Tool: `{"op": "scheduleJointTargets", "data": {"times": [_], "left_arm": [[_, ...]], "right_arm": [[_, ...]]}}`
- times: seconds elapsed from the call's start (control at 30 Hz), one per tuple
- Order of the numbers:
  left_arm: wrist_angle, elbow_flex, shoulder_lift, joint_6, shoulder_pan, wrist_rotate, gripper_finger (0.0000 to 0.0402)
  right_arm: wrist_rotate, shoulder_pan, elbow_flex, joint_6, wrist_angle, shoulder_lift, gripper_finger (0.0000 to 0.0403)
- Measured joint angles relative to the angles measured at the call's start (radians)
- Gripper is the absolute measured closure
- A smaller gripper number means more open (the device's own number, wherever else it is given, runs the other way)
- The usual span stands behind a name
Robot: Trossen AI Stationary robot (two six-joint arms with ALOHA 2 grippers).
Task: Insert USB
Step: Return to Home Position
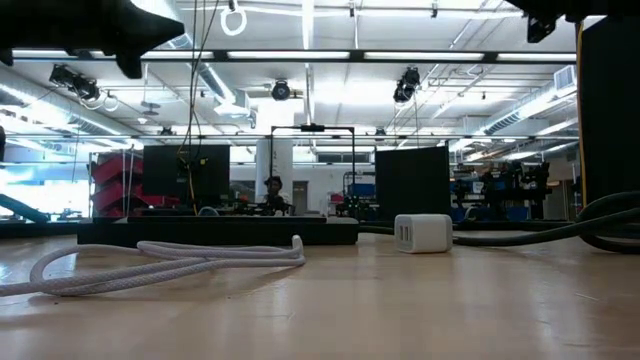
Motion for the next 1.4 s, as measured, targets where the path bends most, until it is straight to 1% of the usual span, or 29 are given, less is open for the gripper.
{"op": "scheduleJointTargets", "data": {"times": [0.1,0.2,0.3,0.37,0.47,0.53,0.57,0.7,0.77,0.9,1.07,1.17,1.27,1.4], "left_arm": [[-0.023,-0.005,-0.046,-0.01,0.03,0.022,0.0402],[-0.03,-0.042,-0.078,-0.027,0.046,0.046,0.0402],[-0.025,-0.104,-0.111,-0.054,0.058,0.055,0.0402],[0.021,-0.165,-0.125,-0.077,0.066,0.059,0.0402],[0.119,-0.26,-0.138,-0.101,0.082,0.077,0.0402],[0.097,-0.263,-0.14,-0.113,0.099,0.087,0.0401],[0.075,-0.263,-0.141,-0.122,0.106,0.093,0.0401],[0.042,-0.263,-0.142,-0.126,0.128,0.151,0.0401],[0.04,-0.263,-0.138,-0.121,0.134,0.17,0.0401],[-0.014,-0.263,-0.133,-0.107,0.137,0.198,0.0401],[-0.082,-0.264,-0.133,-0.079,0.136,0.248,0.0401],[-0.085,-0.264,-0.133,-0.064,0.136,0.278,0.0401],[-0.088,-0.264,-0.133,-0.046,0.136,0.309,0.0401],[-0.124,-0.264,-0.131,-0.037,0.136,0.315,0.0401]], "right_arm": [[0.0,-0.027,-0.053,-0.002,0.021,-0.074,0.0403],[-0.018,-0.051,-0.125,-0.017,0.053,-0.148,0.0403],[-0.066,-0.07,-0.21,-0.042,0.09,-0.22,0.0403],[-0.095,-0.081,-0.273,-0.045,0.108,-0.27,0.0403],[-0.117,-0.096,-0.349,-0.046,0.189,-0.277,0.0403],[-0.124,-0.107,-0.4,-0.046,0.231,-0.267,0.0403],[-0.129,-0.115,-0.41,-0.046,0.223,-0.267,0.0403],[-0.141,-0.143,-0.41,-0.005,0.158,-0.268,0.0402],[-0.141,-0.153,-0.41,0.003,0.138,-0.269,0.0403],[-0.141,-0.166,-0.41,0.01,0.112,-0.264,0.0403],[-0.169,-0.177,-0.41,0.012,0.087,-0.262,0.0403],[-0.194,-0.181,-0.41,0.015,0.086,-0.262,0.0403],[-0.194,-0.181,-0.411,0.014,0.083,-0.262,0.0403],[-0.194,-0.181,-0.411,0.014,0.081,-0.262,0.0403]]}}
